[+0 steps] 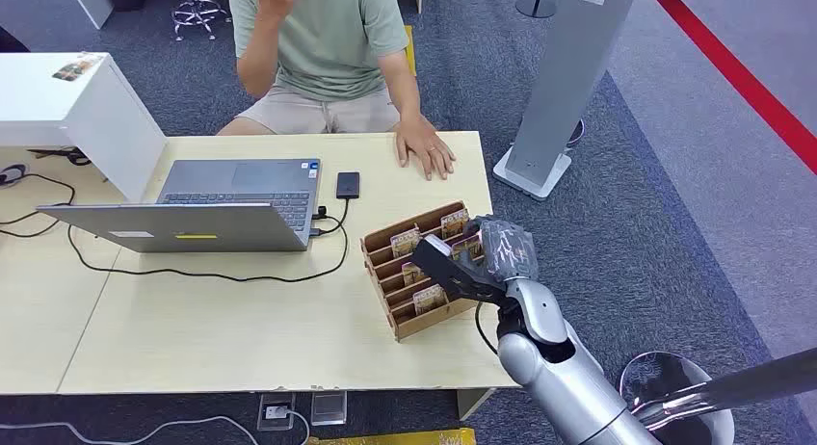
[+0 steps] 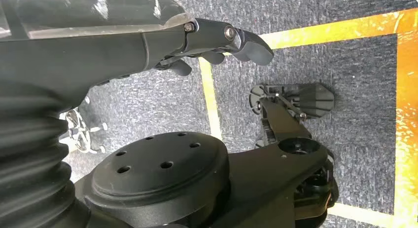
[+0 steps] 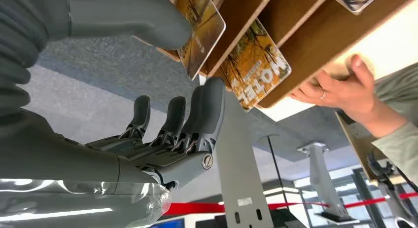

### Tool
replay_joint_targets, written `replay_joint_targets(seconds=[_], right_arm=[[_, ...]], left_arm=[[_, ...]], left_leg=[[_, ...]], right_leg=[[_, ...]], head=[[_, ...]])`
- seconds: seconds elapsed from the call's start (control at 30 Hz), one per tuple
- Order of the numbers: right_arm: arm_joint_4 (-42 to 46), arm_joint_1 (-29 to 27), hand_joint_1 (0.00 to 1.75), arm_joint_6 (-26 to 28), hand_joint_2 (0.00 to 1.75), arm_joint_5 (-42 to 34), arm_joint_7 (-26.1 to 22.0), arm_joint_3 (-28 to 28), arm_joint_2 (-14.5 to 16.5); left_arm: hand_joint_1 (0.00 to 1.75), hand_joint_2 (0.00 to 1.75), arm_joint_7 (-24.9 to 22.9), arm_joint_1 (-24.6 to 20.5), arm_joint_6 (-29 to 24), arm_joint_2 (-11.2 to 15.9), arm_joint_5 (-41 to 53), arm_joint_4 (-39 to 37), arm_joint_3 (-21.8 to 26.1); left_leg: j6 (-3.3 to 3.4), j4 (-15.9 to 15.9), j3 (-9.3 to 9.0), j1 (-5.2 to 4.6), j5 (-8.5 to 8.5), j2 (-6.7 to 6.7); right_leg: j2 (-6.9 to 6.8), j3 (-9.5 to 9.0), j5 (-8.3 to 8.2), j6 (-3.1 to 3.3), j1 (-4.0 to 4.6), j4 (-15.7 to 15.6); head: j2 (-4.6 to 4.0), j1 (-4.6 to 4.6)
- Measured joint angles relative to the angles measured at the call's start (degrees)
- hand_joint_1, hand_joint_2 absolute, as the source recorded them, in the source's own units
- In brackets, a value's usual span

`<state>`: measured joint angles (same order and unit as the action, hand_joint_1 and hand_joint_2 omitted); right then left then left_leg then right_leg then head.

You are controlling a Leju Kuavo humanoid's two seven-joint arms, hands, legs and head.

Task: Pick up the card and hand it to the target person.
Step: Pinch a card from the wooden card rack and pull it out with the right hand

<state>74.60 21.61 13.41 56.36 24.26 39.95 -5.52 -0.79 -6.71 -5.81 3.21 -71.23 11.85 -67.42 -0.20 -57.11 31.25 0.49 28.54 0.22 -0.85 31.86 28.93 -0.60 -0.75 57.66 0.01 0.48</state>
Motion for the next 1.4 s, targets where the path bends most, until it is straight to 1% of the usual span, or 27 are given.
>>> replay_joint_targets(seconds=[0.6, 0.77, 0.83, 0.93, 0.97, 1.03, 1.07, 1.2, 1.4], right_arm=[[-4.8, 0.4, 0.85, 1.0, 1.75, -1.2, -0.6, 0.0, 0.9], [-5.7, 0.5, 0.93, 1.3, 1.75, -1.4, -0.6, 0.0, 1.1], [-6.0, 0.5, 1.04, 1.5, 1.75, -1.4, -0.6, 0.0, 1.1], [-6.3, 0.6, 1.37, 1.7, 1.75, -1.7, -0.7, 0.0, 1.1], [-6.3, 0.6, 1.46, 1.8, 1.75, -1.7, -0.7, 0.0, 1.1], [-6.5, 0.7, 1.54, 2.0, 1.75, -1.9, -0.8, -0.1, 1.1], [-6.5, 0.7, 1.54, 2.1, 1.75, -1.9, -0.8, -0.1, 1.1], [-6.8, 0.7, 1.33, 2.6, 1.75, -2.0, -1.0, -0.1, 1.1], [-7.2, 0.7, 1.31, 3.5, 1.75, -2.0, -1.3, -0.1, 1.1]], left_arm=[[0.00, 1.75, -0.2, 0.0, 0.1, -0.1, 0.0, 0.0, -0.1], [0.00, 1.75, -0.2, 0.0, 0.1, -0.1, 0.0, 0.0, -0.1], [0.00, 1.75, -0.2, 0.0, 0.1, -0.1, 0.0, 0.0, -0.1], [0.00, 1.75, -0.2, 0.0, 0.0, -0.2, 0.0, 0.0, -0.1], [0.00, 1.75, -0.3, 0.0, 0.0, -0.2, 0.0, 0.0, -0.1], [0.00, 1.75, -0.3, 0.0, 0.0, -0.2, 0.0, 0.0, -0.1], [0.00, 1.75, -0.3, 0.0, 0.0, -0.2, 0.0, 0.0, -0.1], [0.00, 1.75, -0.4, 0.0, 0.0, -0.2, 0.0, 0.0, -0.1], [0.00, 1.75, -0.4, 0.0, -0.4, -0.2, 0.8, 0.0, -0.2]], left_leg=[[0.00, 0.0, 0.00, 0.00, 0.00, 0.00], [0.00, 0.0, -0.01, 0.00, 0.00, 0.00], [0.00, 0.0, -0.01, 0.00, 0.00, 0.00], [0.00, 0.0, -0.01, 0.00, 0.00, 0.00], [0.00, 0.0, -0.02, 0.00, 0.00, 0.00], [0.00, 0.0, -0.02, 0.00, 0.00, 0.00], [0.00, 0.0, -0.03, 0.00, 0.00, 0.00], [0.00, 0.0, -0.03, 0.00, 0.00, 0.00], [0.00, 0.0, -0.04, 0.00, 0.00, 0.00]], right_leg=[[0.00, 0.00, 0.00, 0.00, 0.00, 0.0], [0.00, 0.00, 0.00, 0.00, 0.00, 0.0], [0.00, 0.00, 0.00, 0.00, 0.00, 0.0], [0.00, -0.01, 0.00, 0.00, 0.00, 0.0], [0.00, -0.01, 0.00, 0.00, 0.00, 0.0], [0.00, -0.01, 0.00, 0.00, 0.00, 0.0], [0.00, -0.02, 0.00, 0.00, 0.00, 0.0], [0.00, -0.02, 0.00, 0.00, 0.00, 0.0], [0.00, -0.02, 0.00, 0.00, 0.00, 0.0]], head=[[-0.01, -0.02], [0.00, -0.04], [-0.01, -0.05], [-0.01, -0.06], [0.00, -0.04], [0.00, -0.04], [0.01, -0.03], [-0.01, -0.05], [-0.01, -0.07]])
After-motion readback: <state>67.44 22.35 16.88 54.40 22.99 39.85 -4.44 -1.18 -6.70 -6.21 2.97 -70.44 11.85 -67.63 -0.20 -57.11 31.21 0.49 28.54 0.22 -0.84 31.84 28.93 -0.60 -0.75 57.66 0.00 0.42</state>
